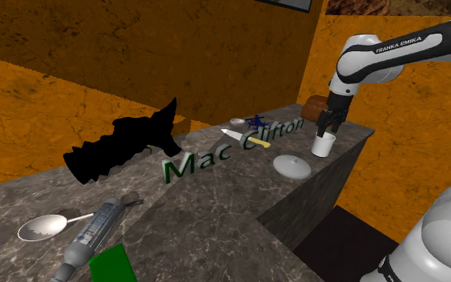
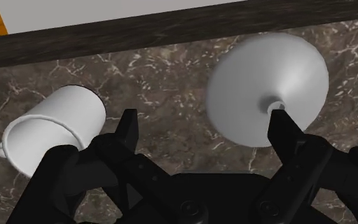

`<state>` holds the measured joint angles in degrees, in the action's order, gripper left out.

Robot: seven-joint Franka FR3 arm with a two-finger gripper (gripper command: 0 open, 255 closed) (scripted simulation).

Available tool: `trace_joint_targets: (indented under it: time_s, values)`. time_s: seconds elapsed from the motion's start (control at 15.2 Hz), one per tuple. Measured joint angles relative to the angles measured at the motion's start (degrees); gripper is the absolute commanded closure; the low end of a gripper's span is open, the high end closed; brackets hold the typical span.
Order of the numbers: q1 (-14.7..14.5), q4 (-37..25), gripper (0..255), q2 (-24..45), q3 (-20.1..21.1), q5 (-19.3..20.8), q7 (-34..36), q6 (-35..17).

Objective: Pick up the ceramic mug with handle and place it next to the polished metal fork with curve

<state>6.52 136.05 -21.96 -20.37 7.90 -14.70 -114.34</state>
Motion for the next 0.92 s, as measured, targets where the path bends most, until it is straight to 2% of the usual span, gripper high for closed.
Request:
trace_joint_targets:
  time_s: [0.46, 0.73, 0.92]
  values:
    - [0.72, -6.14, 0, 13.77, -5.13, -1.14, -8.02, -8.25]
    - [1.61, -11.33, 0, 22.28, -7.17, -3.85, -13.18, -11.69]
    - [2.04, -11.91, 0, 24.98, -7.5, -5.01, -14.68, -13.73]
